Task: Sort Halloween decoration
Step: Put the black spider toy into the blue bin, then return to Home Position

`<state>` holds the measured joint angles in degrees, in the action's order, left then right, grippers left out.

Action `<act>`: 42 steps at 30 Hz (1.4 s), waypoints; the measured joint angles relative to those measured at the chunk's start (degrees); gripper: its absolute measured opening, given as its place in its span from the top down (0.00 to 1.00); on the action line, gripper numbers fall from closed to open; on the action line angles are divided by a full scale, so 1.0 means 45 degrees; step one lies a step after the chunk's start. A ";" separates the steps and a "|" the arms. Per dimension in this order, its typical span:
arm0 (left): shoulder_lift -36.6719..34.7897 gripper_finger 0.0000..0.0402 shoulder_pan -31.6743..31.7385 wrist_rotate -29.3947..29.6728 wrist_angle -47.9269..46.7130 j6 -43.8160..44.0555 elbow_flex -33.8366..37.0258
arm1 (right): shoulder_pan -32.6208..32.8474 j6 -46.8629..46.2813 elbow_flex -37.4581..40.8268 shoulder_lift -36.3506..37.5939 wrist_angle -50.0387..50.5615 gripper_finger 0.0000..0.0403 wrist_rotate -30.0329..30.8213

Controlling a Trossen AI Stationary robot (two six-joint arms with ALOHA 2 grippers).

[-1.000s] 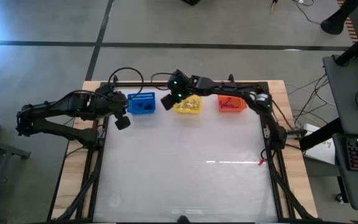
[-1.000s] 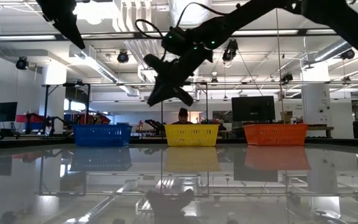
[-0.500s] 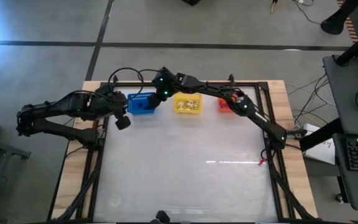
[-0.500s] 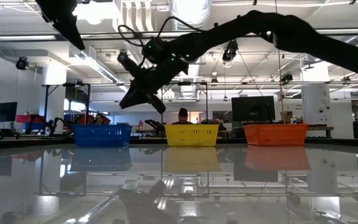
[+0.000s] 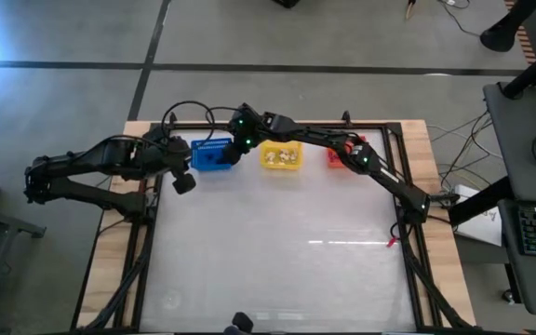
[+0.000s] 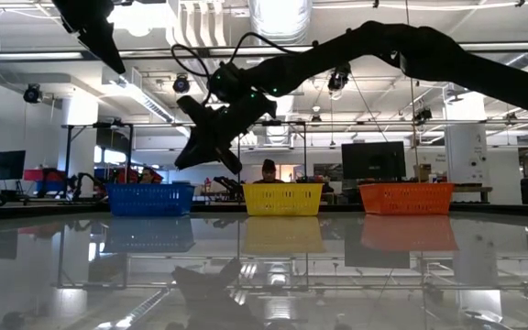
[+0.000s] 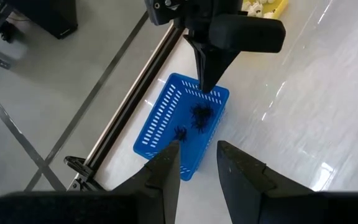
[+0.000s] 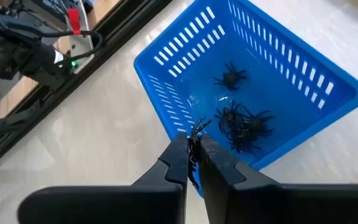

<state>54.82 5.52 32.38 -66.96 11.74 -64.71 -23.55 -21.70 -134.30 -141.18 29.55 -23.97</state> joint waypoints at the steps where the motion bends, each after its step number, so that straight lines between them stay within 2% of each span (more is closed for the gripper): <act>1: 0.0004 0.78 0.0005 0.0000 0.0011 0.0002 0.0000 | 0.0000 0.0106 0.0000 0.0000 -0.0027 0.95 0.0002; 7: 0.0000 0.78 0.0000 -0.0005 0.0498 0.0000 0.0005 | 0.0000 0.0922 0.0000 0.0000 -0.0015 0.81 0.0517; 12: -0.0328 0.78 0.0000 -0.0070 0.0938 0.0410 0.0231 | -0.0048 0.0508 -0.0057 0.0004 -0.0032 0.70 0.0569; 18: -0.1369 0.78 -0.0009 -0.0094 0.1875 0.1607 0.2009 | -0.0078 0.0510 -0.0155 0.0029 0.0055 0.64 0.0568; 21: -0.1922 0.78 -0.0016 -0.0595 0.2727 0.2233 0.3080 | -0.0083 0.0339 -0.0155 0.0058 0.0499 0.63 0.0516; 28: -0.3291 0.78 -0.0015 -0.2981 0.7932 0.1873 0.5937 | -0.0104 -0.0215 -0.0155 0.1140 0.2895 0.65 -0.1156; 36: -0.4701 0.78 -0.0019 -0.5400 1.3518 0.2150 0.9321 | 0.0285 0.1293 -0.0155 0.2952 0.6580 0.67 -0.1112; 42: -0.5639 0.78 -0.0019 -0.7427 1.5911 0.2202 1.0980 | 0.0557 -0.0082 -0.0155 0.3914 0.8729 0.68 -0.1005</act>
<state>29.44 5.43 -1.04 4.64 21.65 -15.30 -21.05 -22.07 -135.00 -123.57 68.83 -28.49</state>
